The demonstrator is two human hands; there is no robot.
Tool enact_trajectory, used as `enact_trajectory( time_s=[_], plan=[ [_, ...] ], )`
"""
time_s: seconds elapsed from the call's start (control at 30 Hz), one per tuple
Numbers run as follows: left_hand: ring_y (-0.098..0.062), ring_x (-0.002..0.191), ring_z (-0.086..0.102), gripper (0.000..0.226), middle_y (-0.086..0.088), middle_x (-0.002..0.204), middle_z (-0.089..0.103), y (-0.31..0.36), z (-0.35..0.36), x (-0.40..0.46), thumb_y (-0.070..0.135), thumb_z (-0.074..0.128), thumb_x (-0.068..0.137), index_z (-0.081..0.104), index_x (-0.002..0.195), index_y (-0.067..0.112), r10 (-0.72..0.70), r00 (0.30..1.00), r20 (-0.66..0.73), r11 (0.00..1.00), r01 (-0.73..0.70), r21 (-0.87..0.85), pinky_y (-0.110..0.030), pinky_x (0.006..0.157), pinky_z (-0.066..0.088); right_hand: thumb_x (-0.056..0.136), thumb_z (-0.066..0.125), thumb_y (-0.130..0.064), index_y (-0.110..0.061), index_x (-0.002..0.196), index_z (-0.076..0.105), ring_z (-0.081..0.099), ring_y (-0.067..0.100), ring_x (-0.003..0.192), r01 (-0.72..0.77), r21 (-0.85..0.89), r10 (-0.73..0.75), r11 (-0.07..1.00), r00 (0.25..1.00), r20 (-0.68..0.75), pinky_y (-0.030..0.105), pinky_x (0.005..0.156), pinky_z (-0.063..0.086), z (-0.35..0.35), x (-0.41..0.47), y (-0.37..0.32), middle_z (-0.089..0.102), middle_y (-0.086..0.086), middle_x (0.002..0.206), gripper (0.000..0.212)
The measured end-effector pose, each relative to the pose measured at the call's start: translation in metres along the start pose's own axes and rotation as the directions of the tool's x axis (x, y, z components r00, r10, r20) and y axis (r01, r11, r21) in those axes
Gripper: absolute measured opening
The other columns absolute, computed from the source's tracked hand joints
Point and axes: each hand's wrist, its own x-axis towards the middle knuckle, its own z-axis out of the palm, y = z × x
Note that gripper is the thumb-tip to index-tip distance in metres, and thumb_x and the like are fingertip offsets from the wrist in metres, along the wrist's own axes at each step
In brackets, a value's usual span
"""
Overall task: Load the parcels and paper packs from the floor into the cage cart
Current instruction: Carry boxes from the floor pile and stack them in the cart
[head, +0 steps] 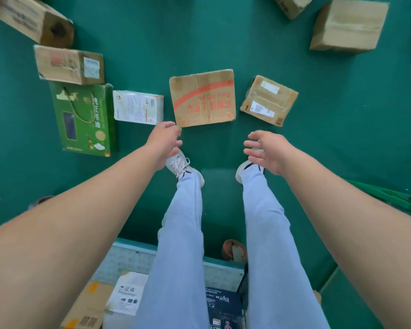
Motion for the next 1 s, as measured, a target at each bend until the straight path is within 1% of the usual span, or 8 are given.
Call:
enact_trajectory(
  time_s=[0.27,0.37,0.47,0.57,0.67,0.73,0.87,1.0],
  plan=[
    [-0.016,0.114,0.059,0.051,-0.001,0.132,0.052,-0.014,0.029,0.170,0.022,0.049,0.105,0.038,0.154,0.022,-0.009,0.999,0.040,0.999,0.007,0.050,-0.036,0.100,0.053,0.106,0.053,-0.026,-0.012,0.145,0.051,0.065,0.019,0.113,0.004,-0.135,-0.008,0.991,1.000,-0.027,0.030,0.086,0.055,0.041,0.167,-0.013,0.062,0.001,0.134,0.041],
    [-0.019,0.118,0.054,0.059,-0.003,0.142,0.046,-0.026,0.037,0.219,0.024,0.053,0.103,0.030,0.158,0.024,-0.038,0.999,0.001,0.997,0.038,0.064,-0.038,0.105,0.052,0.106,0.052,-0.027,-0.016,0.147,0.048,0.061,0.017,0.117,0.007,-0.183,-0.015,0.983,0.999,-0.045,0.032,0.094,0.056,0.053,0.218,-0.015,0.054,-0.001,0.139,0.043],
    [-0.017,0.102,0.054,0.074,-0.005,0.159,0.034,-0.037,0.045,0.262,0.027,0.055,0.099,0.017,0.162,0.028,-0.048,0.998,-0.049,0.994,0.053,0.091,-0.037,0.101,0.052,0.105,0.052,-0.027,-0.021,0.149,0.045,0.055,0.016,0.125,0.018,-0.239,-0.037,0.971,0.997,-0.075,0.037,0.103,0.054,0.061,0.267,-0.019,0.046,-0.002,0.150,0.045],
    [-0.023,0.123,0.051,0.080,-0.003,0.167,0.024,-0.045,0.050,0.291,0.029,0.055,0.100,0.008,0.165,0.024,-0.069,0.994,-0.086,0.994,0.076,0.080,-0.037,0.097,0.050,0.104,0.054,-0.026,-0.022,0.160,0.028,0.043,0.021,0.140,0.017,-0.269,-0.047,0.963,0.993,-0.107,0.040,0.107,0.052,0.067,0.301,-0.022,0.030,-0.002,0.164,0.062],
    [-0.021,0.140,0.042,0.064,-0.002,0.165,0.030,-0.052,0.052,0.309,0.026,0.056,0.103,0.029,0.160,0.017,-0.117,0.992,-0.045,0.993,0.117,0.011,-0.040,0.113,0.045,0.104,0.053,-0.023,-0.023,0.162,0.022,0.042,0.021,0.142,0.009,-0.291,-0.039,0.957,0.994,-0.099,0.041,0.108,0.051,0.073,0.316,-0.024,0.027,-0.001,0.165,0.066],
    [-0.019,0.144,0.038,0.050,-0.002,0.162,0.036,-0.053,0.049,0.309,0.025,0.055,0.104,0.044,0.152,0.017,-0.128,0.991,-0.023,0.991,0.128,-0.026,-0.041,0.116,0.042,0.103,0.056,-0.024,-0.020,0.158,0.031,0.047,0.021,0.136,0.000,-0.298,-0.029,0.955,0.995,-0.094,0.041,0.108,0.050,0.073,0.318,-0.026,0.035,0.000,0.160,0.060],
    [-0.018,0.139,0.041,0.047,-0.002,0.158,0.040,-0.053,0.032,0.296,0.024,0.054,0.104,0.046,0.149,0.017,-0.105,0.991,-0.080,0.991,0.098,-0.086,-0.039,0.113,0.043,0.099,0.061,-0.029,-0.022,0.150,0.044,0.052,0.021,0.127,-0.009,-0.312,-0.027,0.950,0.993,-0.113,0.038,0.105,0.050,0.064,0.301,-0.027,0.046,-0.002,0.152,0.054],
    [-0.017,0.117,0.052,0.039,0.002,0.133,0.056,-0.045,0.016,0.258,0.029,0.054,0.098,0.052,0.137,0.025,-0.024,0.997,-0.072,0.990,0.014,-0.137,-0.040,0.098,0.044,0.099,0.060,-0.038,-0.023,0.150,0.043,0.043,0.023,0.139,0.034,-0.315,-0.074,0.948,0.990,-0.116,0.045,0.111,0.041,0.056,0.254,-0.031,0.045,0.000,0.154,0.056]
  ],
)
